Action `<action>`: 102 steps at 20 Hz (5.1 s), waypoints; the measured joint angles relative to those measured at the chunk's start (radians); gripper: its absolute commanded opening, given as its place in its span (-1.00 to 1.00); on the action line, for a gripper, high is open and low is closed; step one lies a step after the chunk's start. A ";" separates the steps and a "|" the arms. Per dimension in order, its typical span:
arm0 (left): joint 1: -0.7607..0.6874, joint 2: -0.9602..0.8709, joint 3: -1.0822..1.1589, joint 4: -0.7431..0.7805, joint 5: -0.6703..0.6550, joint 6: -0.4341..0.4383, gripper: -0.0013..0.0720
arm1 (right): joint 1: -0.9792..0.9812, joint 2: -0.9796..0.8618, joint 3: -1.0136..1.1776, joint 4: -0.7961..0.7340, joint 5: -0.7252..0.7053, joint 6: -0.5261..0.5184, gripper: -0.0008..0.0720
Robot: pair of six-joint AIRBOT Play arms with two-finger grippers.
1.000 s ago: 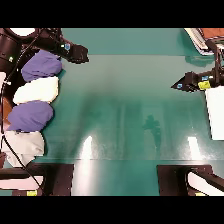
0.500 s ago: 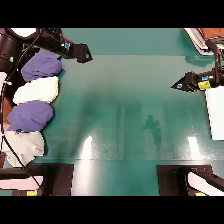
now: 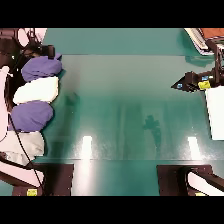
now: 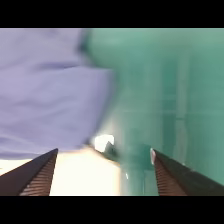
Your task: Fold the shirts.
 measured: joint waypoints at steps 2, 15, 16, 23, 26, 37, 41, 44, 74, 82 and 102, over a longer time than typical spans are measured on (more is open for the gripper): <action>0.059 -0.058 0.000 -0.008 0.023 -0.010 1.00 | 0.000 0.000 0.000 0.000 -0.001 0.000 -0.92; 0.163 -0.211 0.037 -0.028 0.051 -0.025 -0.90 | 0.000 0.000 0.000 0.000 -0.008 0.000 -0.92; 0.163 -0.210 0.052 -0.035 0.035 -0.025 -0.90 | 0.000 0.000 0.000 0.000 -0.008 0.000 -0.92; 0.092 -0.028 0.214 -0.128 -0.034 -0.022 -0.90 | -0.039 0.000 0.143 0.006 -0.057 0.000 -0.92; 0.000 0.164 0.233 -0.141 -0.008 -0.010 -0.90 | -0.089 0.000 0.290 0.006 -0.093 0.001 -0.92; -0.525 0.515 0.044 -0.143 -0.124 -0.091 -0.90 | -0.168 0.002 0.572 0.006 -0.093 0.000 -0.92; -0.720 0.519 -0.267 -0.164 -0.083 -0.168 -0.18 | -0.168 0.002 0.583 0.006 -0.024 0.000 -0.92; -0.797 0.512 -0.488 -0.226 -0.031 -0.201 0.72 | -0.168 0.002 0.585 0.006 0.015 0.000 -0.92; -0.236 0.198 -0.678 -0.539 -0.269 0.206 -0.90 | -0.168 0.002 0.585 0.005 0.063 0.000 -0.92; -0.235 0.339 -0.499 -0.397 -0.267 0.195 -0.90 | -0.164 0.002 0.462 0.004 0.121 0.000 -0.92; -0.235 0.469 -0.340 -0.313 -0.289 0.184 -0.90 | 0.527 -0.381 -0.272 0.185 -0.392 -0.084 0.12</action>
